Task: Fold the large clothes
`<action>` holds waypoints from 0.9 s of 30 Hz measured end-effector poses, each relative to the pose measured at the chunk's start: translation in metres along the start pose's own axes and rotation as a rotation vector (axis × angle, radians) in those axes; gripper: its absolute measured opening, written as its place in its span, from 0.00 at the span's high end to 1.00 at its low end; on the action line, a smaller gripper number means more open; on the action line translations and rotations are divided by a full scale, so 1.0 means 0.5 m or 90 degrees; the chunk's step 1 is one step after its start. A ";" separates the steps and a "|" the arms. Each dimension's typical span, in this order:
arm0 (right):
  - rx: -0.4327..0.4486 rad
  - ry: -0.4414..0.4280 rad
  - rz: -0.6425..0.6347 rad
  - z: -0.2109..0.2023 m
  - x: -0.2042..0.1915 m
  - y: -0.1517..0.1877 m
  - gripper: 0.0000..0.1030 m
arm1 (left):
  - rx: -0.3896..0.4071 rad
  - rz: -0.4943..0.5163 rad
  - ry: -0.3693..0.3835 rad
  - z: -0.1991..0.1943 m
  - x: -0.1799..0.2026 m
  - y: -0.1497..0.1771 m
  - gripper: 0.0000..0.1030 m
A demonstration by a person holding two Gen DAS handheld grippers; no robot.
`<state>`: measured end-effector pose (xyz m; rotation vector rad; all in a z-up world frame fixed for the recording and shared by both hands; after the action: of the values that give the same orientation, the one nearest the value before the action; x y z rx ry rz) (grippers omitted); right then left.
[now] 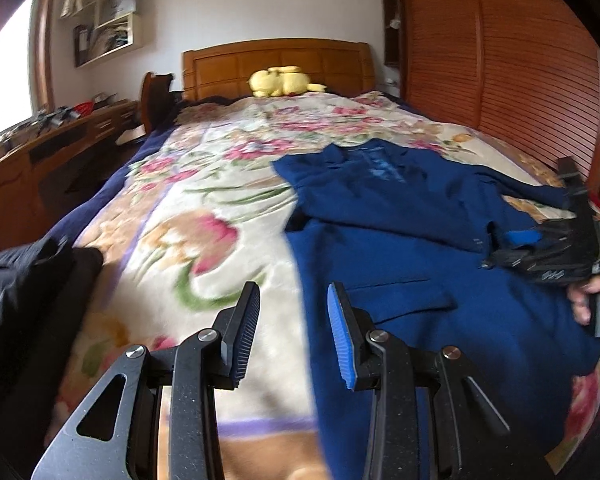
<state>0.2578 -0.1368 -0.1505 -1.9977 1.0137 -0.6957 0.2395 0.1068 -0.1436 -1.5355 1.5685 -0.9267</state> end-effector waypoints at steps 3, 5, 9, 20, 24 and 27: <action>-0.014 -0.020 0.015 0.029 0.014 0.019 0.37 | -0.005 0.016 0.020 0.014 0.045 -0.020 0.65; -0.010 -0.049 0.047 0.033 0.028 0.028 0.36 | -0.007 0.026 0.036 0.030 0.079 -0.037 0.65; 0.008 -0.071 0.083 0.021 0.048 0.022 0.36 | -0.014 0.042 0.067 0.072 0.147 -0.067 0.65; 0.014 -0.047 0.079 0.014 0.036 0.022 0.36 | -0.048 0.054 0.081 0.196 0.226 -0.056 0.65; 0.015 -0.049 0.083 0.014 0.036 0.022 0.36 | -0.063 0.053 0.088 0.215 0.235 -0.030 0.65; 0.013 -0.046 0.082 0.016 0.034 0.022 0.36 | -0.070 0.056 0.092 0.220 0.240 -0.008 0.65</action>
<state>0.2681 -0.1520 -0.1618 -1.9075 1.0765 -0.5588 0.3377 -0.0130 -0.1938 -1.4893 1.8011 -0.9335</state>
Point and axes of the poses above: each gripper's, at about its wrist camera, not at the fingertips, and z roughly the way its jaws point, x to its right, y to its underside, the point moved 7 cm from there along z, roughly the way its jaws point, and after that the axes turned 7 degrees about x, right-handed, at the moved point
